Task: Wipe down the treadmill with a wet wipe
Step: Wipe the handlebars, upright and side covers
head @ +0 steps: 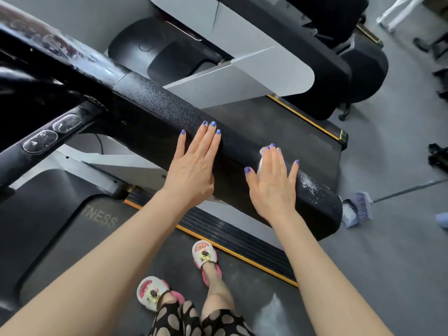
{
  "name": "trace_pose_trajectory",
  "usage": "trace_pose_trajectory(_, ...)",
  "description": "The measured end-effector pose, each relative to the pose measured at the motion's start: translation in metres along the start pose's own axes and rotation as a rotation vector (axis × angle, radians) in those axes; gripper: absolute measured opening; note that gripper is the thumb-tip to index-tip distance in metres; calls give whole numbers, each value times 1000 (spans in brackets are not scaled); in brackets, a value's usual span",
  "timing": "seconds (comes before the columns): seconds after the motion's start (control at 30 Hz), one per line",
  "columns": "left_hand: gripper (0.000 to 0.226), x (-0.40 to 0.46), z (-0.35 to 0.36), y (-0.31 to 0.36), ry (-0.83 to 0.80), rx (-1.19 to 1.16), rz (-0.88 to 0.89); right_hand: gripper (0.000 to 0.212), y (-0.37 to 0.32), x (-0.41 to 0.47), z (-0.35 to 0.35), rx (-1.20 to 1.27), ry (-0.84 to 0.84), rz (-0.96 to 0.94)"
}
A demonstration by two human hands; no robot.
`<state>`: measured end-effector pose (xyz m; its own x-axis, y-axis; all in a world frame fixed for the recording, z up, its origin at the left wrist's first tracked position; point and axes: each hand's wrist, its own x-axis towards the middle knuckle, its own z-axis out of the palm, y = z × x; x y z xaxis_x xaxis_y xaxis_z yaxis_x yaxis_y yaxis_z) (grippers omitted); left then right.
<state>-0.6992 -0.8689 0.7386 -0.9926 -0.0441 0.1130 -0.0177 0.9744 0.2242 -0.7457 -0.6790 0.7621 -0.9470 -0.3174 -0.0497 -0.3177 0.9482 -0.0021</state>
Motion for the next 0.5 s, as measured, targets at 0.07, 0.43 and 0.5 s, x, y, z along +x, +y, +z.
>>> trace_pose_trajectory(0.07, 87, -1, 0, -3, 5, -1, 8, 58, -5, 31, -7, 82, 6, 52)
trace_pose_trajectory(0.43, 87, -1, -1, -4, 29, -38, 5, 66, -12, 22, -6, 3, 95, 78)
trace_pose_trajectory(0.5, 87, 0, -1, -3, 43, -42, 7, 76, -14, 14, 1, 6, 84, 39)
